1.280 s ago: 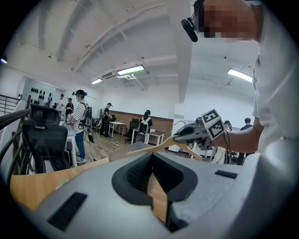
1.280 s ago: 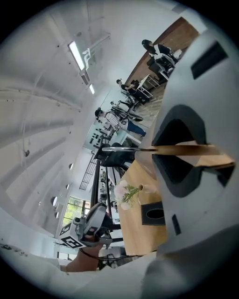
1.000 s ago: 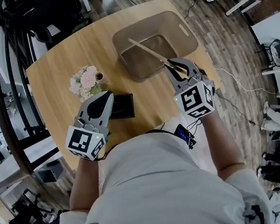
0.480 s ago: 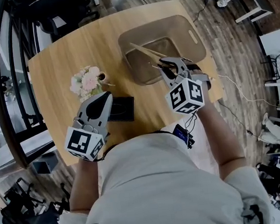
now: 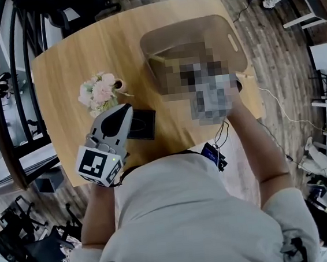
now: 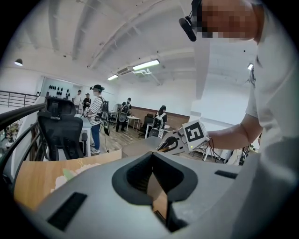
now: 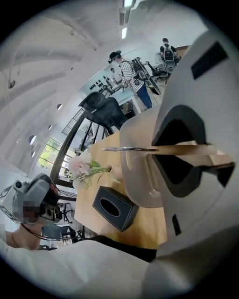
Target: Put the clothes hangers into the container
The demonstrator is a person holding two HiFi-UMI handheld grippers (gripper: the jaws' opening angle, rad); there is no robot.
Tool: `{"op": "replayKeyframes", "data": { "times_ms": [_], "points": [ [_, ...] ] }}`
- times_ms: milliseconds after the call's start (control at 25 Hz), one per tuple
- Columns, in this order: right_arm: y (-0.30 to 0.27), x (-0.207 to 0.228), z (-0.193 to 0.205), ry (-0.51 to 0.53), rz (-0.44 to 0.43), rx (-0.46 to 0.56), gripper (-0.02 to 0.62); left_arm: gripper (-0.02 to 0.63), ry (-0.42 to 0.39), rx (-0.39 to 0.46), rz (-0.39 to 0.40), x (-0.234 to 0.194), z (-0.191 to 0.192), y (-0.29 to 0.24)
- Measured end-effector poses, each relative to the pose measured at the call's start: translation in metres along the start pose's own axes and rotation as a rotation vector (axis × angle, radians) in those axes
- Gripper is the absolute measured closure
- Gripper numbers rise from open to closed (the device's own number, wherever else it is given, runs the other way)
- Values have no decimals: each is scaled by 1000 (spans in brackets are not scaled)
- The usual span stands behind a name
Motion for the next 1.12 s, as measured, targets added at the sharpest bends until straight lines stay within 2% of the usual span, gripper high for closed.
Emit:
{"op": "replayKeyframes", "data": {
  "times_ms": [480, 800, 1120],
  "points": [
    [-41, -8, 6, 98, -57, -4, 534, 599, 31, -28, -28, 2, 12, -12],
    [-46, -2, 3, 88, -61, 9, 529, 600, 46, -46, -41, 3, 18, -11],
    [-43, -16, 3, 63, -97, 13, 456, 600, 37, -43, -38, 6, 20, -12]
  ]
}}
Point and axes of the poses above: the fingertips, and each gripper's own axes: y backward along the fingers, x to its right, z out of its underside, the point moved 1 cm from there along y, backward along the fingers, and after that the axes turned 15 degrees about -x, right-handed, at the moved point
